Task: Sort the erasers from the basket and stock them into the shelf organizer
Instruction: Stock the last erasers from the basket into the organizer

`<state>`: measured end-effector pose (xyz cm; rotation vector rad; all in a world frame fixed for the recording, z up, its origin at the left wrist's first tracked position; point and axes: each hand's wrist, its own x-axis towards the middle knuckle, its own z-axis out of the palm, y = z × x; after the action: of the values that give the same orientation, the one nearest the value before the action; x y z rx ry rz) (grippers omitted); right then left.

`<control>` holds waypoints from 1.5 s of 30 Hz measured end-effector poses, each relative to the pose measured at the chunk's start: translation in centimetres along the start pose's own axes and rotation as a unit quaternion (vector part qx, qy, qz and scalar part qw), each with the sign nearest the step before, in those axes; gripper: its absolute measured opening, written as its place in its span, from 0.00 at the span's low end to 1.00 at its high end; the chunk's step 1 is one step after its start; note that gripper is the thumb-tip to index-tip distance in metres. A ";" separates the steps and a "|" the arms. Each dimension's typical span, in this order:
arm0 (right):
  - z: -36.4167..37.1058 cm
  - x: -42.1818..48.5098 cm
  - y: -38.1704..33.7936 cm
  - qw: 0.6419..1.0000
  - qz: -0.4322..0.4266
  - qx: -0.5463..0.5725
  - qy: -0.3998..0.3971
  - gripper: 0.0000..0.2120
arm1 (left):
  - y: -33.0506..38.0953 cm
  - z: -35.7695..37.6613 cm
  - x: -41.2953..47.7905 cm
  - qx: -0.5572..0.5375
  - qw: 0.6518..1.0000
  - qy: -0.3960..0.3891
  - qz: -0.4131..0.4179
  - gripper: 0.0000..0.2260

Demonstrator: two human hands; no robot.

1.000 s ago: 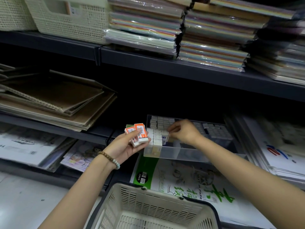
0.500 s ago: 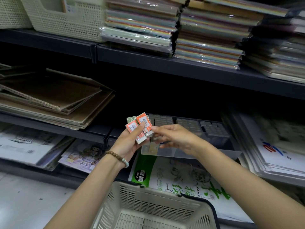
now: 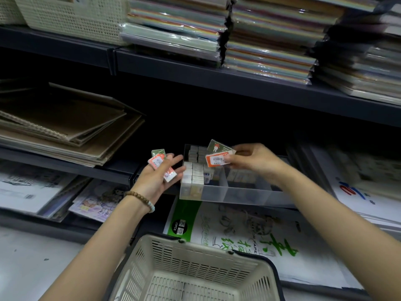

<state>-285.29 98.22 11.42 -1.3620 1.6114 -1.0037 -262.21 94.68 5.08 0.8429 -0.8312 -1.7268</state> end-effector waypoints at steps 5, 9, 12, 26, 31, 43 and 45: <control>-0.7 1.5 -0.4 0.979 -0.012 -0.195 -0.063 0.20 | -0.5 -0.2 0.2 0.031 0.999 0.026 -0.021 0.07; 0.6 2.1 0.0 0.946 -0.033 -0.313 -0.080 0.21 | -0.9 0.1 0.3 0.046 0.998 0.033 -0.031 0.05; 0.7 2.2 -0.1 0.929 -0.041 -0.362 -0.067 0.21 | -1.0 0.0 0.3 0.048 0.998 0.035 -0.035 0.05; 3.6 2.4 2.0 0.940 -0.086 -0.330 -0.029 0.12 | -1.0 0.0 0.2 0.033 0.998 0.031 -0.045 0.06; 3.9 2.3 2.4 0.951 -0.090 -0.294 -0.019 0.05 | -0.3 0.1 0.0 -0.027 0.998 -0.007 -0.060 0.08; 5.4 -1.7 -0.3 0.997 -0.024 0.020 -0.069 0.07 | -0.7 1.9 -1.1 0.091 0.986 -0.130 0.044 0.21; 6.0 -2.5 -0.6 0.989 0.017 0.078 -0.128 0.09 | -0.9 2.5 -1.4 0.083 0.983 -0.152 0.053 0.19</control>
<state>-279.25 100.13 9.82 -1.2949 1.3328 -0.8776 -264.38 96.66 5.83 0.6367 -1.2161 -1.7319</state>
